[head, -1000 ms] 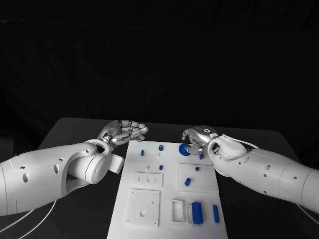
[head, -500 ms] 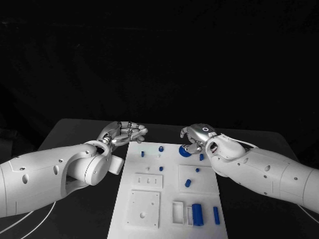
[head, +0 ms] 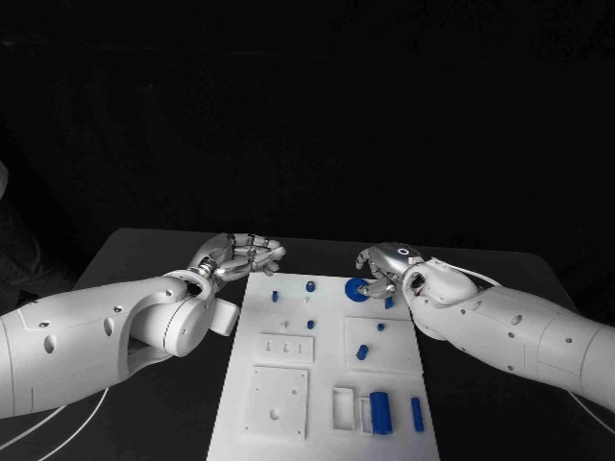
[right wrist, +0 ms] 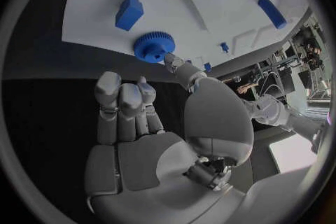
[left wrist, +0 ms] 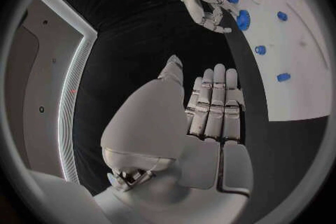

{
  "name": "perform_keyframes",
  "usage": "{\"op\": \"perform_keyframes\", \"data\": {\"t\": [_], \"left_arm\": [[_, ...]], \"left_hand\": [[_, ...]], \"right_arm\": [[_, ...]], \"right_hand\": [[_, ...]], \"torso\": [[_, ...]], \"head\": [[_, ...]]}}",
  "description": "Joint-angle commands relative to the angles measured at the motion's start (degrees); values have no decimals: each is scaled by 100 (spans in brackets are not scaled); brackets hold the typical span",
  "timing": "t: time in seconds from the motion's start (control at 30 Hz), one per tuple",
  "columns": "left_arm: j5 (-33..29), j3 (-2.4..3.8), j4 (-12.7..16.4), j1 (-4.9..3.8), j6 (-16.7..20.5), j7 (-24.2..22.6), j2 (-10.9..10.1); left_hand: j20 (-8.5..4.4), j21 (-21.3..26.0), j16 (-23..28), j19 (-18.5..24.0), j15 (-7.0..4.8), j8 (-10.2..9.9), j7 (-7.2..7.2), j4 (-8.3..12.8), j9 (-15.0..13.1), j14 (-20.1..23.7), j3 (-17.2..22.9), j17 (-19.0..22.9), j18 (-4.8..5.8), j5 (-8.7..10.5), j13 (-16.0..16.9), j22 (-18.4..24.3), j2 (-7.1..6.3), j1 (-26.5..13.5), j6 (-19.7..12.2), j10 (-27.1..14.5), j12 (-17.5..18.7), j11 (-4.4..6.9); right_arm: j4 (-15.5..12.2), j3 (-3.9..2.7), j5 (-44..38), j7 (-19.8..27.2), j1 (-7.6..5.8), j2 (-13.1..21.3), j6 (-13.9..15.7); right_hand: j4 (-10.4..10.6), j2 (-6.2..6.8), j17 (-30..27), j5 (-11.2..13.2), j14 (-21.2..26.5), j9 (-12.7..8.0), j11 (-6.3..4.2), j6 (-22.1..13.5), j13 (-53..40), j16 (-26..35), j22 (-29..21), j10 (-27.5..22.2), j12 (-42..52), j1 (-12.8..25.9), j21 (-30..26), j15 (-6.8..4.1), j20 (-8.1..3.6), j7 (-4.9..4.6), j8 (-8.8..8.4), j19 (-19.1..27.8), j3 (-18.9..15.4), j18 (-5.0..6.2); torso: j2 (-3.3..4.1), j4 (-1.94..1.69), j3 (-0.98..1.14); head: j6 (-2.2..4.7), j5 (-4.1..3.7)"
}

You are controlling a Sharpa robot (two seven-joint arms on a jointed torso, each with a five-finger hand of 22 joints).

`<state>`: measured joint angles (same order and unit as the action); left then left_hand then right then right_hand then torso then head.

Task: Assemble the parts on the task board

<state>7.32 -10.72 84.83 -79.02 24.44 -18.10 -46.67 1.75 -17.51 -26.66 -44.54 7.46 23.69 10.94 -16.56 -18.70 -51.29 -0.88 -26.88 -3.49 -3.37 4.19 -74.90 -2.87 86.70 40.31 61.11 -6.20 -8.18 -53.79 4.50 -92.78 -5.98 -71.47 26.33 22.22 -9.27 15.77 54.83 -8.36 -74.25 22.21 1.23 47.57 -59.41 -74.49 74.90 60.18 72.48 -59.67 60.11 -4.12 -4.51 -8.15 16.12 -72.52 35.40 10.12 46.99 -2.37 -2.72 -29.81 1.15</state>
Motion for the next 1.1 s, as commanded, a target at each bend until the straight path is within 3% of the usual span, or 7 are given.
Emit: {"op": "perform_keyframes", "data": {"t": [0.03, 0.4, 0.67, 0.7, 0.83, 1.1], "left_arm": [[25, 5, 10, -6, -41, -55, 14], [25, 5, 8, -6, -47, -56, 37], [25, 5, 9, -6, -49, -57, 46], [25, 5, 9, -6, -50, -57, 47], [25, 5, 2, -6, -51, -55, 50], [25, 5, 11, -6, -51, -54, 42]], "left_hand": [[-1, 28, 30, 28, 4, -35, 35, -11, 7, 5, -11, -6, -93, 4, -6, -47, -59, 2, -16, -32, 23, 2], [-1, 29, 32, 28, 4, -37, 36, -12, 8, 5, -10, -9, -93, 4, -5, -47, -59, -1, -18, -33, 25, 1], [0, 29, 34, 28, 4, -38, 37, -13, 9, 5, -10, -10, -93, 3, -5, -47, -59, -4, -18, -33, 28, 0], [0, 29, 34, 28, 4, -38, 37, -13, 9, 5, -10, -11, -93, 3, -5, -47, -59, -4, -18, -33, 28, 0], [0, 29, 35, 28, 5, -39, 38, -13, 9, 4, -9, -12, -93, 3, -5, -47, -58, -5, -18, -33, 29, 0], [0, 30, 37, 28, 5, -39, 38, -13, 9, 4, -9, -13, -93, 3, -5, -47, -57, -9, -18, -32, 30, 0]], "right_arm": [[51, 1, 306, 238, 14, -16, -291], [139, 1, 397, 341, 57, -50, -399], [176, 12, 452, 420, 83, -79, -567], [183, 14, 452, 423, 89, -87, -588], [242, 21, 469, 442, 107, -102, -687], [273, 32, 489, 449, 112, -109, -732]], "right_hand": [[-12, -17, 9, -32, 2, -5, 134, 47, -7, 24, 85, -137, -30, 68, -23, 33, -30, -96, -24, 29, -56, 488], [-53, -168, 44, -162, 3, 36, 111, 145, -15, 31, 88, -148, -9, 12, -25, 14, -37, -69, 48, 38, -97, 488], [48, -292, 71, 21, -6, 71, 53, 306, -6, 55, 87, -136, -11, -33, -27, -42, -26, -9, 134, 36, 97, 488], [77, -331, 77, 173, -9, 80, 38, 356, -4, 62, 87, -131, -13, -78, -29, -55, -25, 9, 159, 37, 198, 488], [156, -383, 92, 370, -17, 82, 18, 407, 1, 79, 92, -122, -19, -121, -25, -73, -14, 28, 175, 42, 417, 488], [204, -441, 107, 412, -22, 82, 11, 437, 3, 91, 97, -119, -22, -128, -16, -82, -6, 34, 182, 45, 565, 488]], "torso": [[-1, 2, 0], [-1, -3, -6], [-2, -2, -10], [-1, -3, -10], [1, -10, -9], [-2, 6, -10]], "head": [[-11, -1], [-21, -6], [-24, -4], [-25, -3], [-40, -1], [-50, 5]]}}
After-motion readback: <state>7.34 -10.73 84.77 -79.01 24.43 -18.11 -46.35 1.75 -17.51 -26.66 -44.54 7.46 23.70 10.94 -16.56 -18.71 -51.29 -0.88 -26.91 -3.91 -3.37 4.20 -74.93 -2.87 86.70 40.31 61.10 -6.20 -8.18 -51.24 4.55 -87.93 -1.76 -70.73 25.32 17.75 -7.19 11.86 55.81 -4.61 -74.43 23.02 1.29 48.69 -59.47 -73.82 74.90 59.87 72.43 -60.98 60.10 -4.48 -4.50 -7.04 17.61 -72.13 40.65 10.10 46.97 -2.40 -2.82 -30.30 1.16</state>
